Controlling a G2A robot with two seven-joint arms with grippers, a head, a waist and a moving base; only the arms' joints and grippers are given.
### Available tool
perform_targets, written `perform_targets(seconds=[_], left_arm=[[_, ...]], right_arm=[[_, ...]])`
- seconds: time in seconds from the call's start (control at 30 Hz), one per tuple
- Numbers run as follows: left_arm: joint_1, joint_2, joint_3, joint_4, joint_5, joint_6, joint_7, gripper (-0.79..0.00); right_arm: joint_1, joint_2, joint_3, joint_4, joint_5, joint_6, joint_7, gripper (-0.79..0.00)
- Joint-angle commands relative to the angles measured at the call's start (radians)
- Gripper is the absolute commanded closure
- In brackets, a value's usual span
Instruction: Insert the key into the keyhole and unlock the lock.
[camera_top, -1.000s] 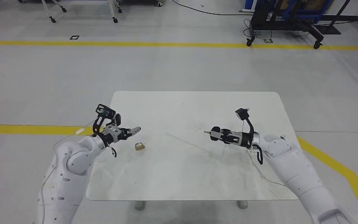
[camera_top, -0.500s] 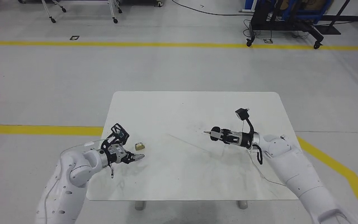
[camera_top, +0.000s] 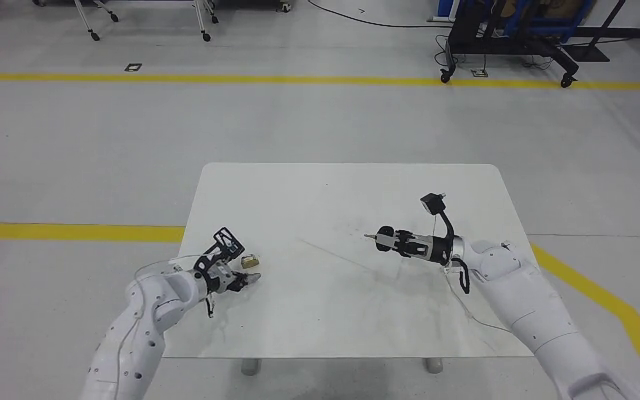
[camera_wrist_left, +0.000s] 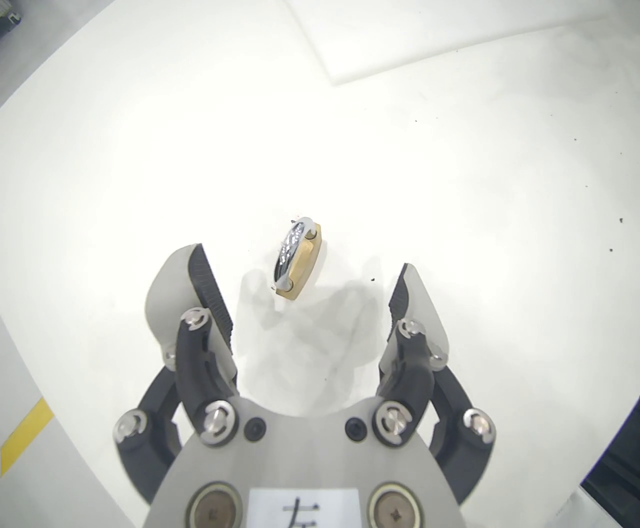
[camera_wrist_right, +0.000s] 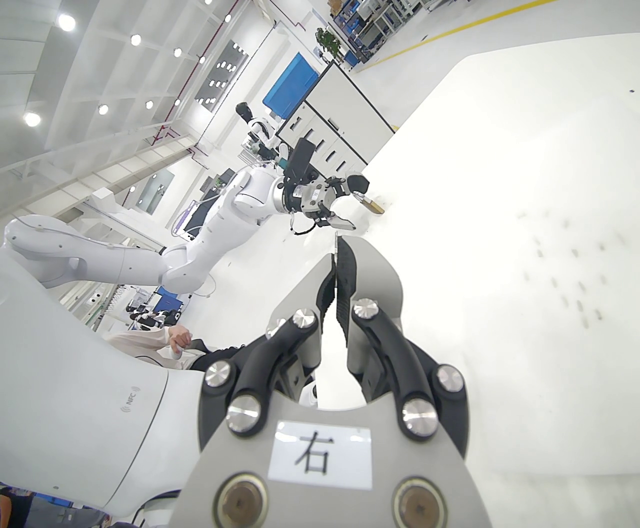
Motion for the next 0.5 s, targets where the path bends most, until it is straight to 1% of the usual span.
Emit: perform_targets(seconds=[0.0,0.1,0.17,0.3,0.47], left_arm=[[-0.007,0.000,0.008,0.014,0.003,0.006,0.017,-0.471],[-0.016,-0.001,0.017,0.028,0.001,0.014,0.033,-0.394],[-0.019,-0.002,0.024,0.034,-0.020,0.008,0.042,-0.379],[-0.023,-0.001,0.026,0.030,-0.057,0.000,0.034,-0.363],[-0.023,0.003,0.021,0.026,-0.083,0.007,0.020,-0.363]], right_arm=[[0.000,0.000,0.000,0.000,0.000,0.000,0.000,0.000],[0.000,0.000,0.000,0.000,0.000,0.000,0.000,0.000],[0.000,0.000,0.000,0.000,0.000,0.000,0.000,0.000],[0.000,0.000,0.000,0.000,0.000,0.000,0.000,0.000],[0.000,0.000,0.000,0.000,0.000,0.000,0.000,0.000]])
